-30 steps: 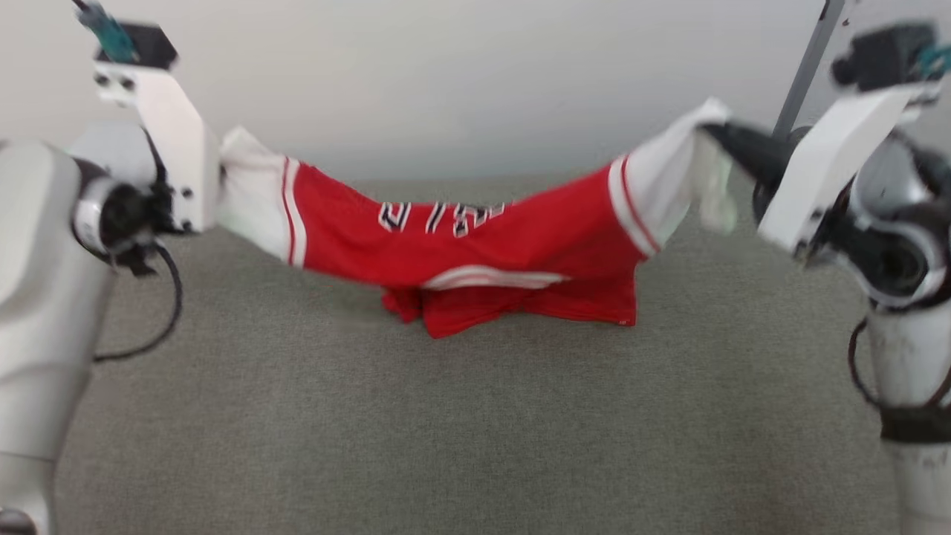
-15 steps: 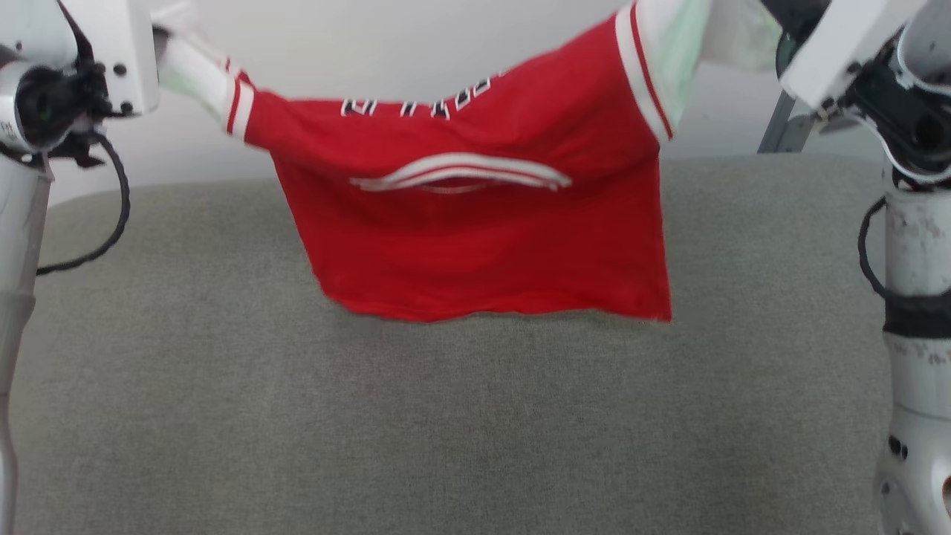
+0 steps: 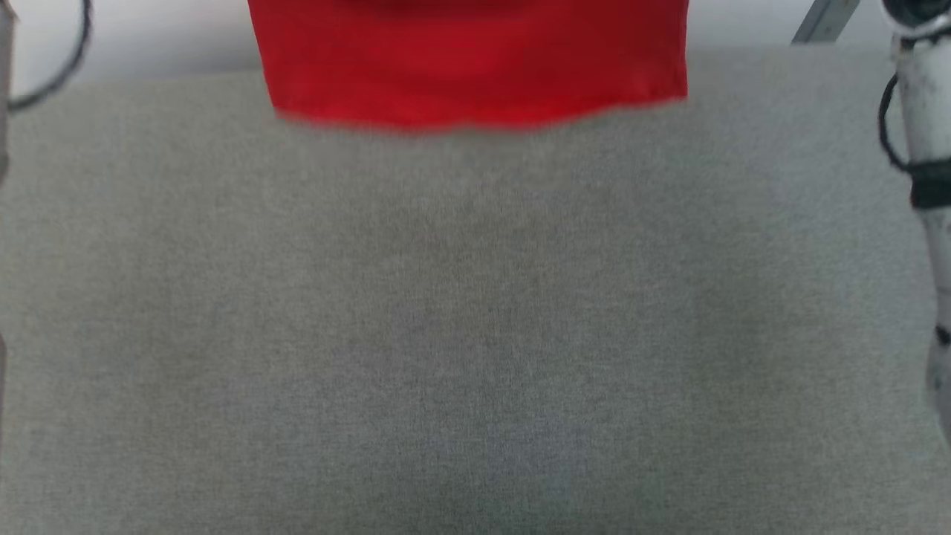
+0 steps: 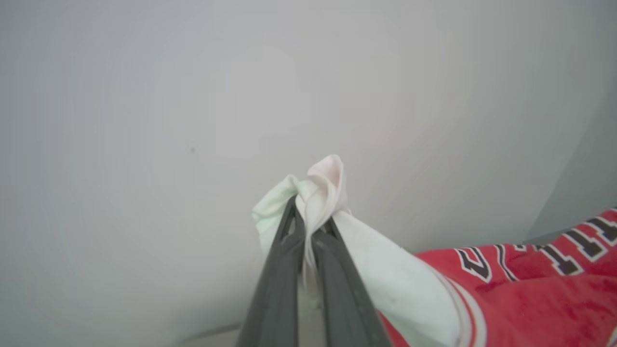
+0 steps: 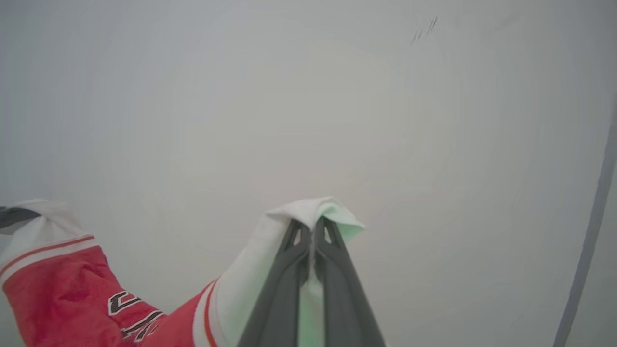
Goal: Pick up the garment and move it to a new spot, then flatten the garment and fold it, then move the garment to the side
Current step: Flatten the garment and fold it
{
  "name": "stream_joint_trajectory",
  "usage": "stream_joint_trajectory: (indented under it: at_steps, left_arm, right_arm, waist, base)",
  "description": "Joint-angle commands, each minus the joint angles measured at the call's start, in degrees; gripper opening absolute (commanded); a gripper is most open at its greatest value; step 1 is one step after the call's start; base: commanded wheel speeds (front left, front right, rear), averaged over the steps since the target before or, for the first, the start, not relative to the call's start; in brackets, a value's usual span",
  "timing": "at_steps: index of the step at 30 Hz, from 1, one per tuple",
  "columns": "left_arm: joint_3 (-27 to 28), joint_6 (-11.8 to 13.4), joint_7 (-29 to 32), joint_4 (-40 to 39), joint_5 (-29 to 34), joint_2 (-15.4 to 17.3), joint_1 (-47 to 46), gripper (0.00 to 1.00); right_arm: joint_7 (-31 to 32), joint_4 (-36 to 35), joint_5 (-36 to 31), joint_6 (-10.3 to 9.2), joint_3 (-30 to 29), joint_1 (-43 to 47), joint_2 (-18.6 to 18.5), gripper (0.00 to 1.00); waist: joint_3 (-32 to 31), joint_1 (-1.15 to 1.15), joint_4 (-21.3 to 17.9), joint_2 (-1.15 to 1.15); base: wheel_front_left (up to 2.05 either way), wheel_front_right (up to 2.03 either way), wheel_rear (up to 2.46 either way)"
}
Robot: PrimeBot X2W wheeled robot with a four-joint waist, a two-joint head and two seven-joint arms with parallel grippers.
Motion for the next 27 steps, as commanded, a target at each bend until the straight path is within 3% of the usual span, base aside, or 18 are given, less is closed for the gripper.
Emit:
stream_joint_trajectory:
  at_steps: [1,6,11,19,27]
  left_arm:
    - [-0.2,-0.2,-3.7,1.0,1.5,-0.2,-2.0,0.00]
    - [-0.7,-0.8,-16.6,5.0,4.1,-1.1,-6.1,0.00]
    - [-1.3,-1.9,-21.5,9.7,4.0,-2.0,-4.1,0.00]
    - [-2.8,-3.0,-22.2,20.1,2.4,-4.0,2.6,0.00]
    - [-4.5,-4.2,-12.2,28.1,-0.4,-5.1,12.3,0.00]
  right_arm:
    - [-4.0,2.0,-1.6,0.25,0.8,-2.2,-0.2,0.00]
    - [-15.7,10.0,-6.5,0.14,4.2,-7.4,0.0,0.00]
    - [-17.3,16.8,-5.9,0.14,8.0,-7.8,1.1,0.00]
    - [-10.7,22.2,3.1,0.14,20.6,-0.9,0.7,0.00]
    - [2.7,15.9,19.8,0.14,29.3,9.0,-4.1,0.00]
  waist:
    - [3.2,0.00,0.1,0.00]
    - [5.9,0.00,0.4,0.00]
    - [7.3,0.00,0.9,0.00]
    - [8.2,0.00,2.4,0.00]
    - [4.9,0.00,3.7,0.00]
  base:
    - [0.00,0.00,0.00]
    - [0.00,0.00,0.00]
    - [0.00,0.00,0.00]
    - [0.00,0.00,0.00]
    - [0.00,0.00,0.00]
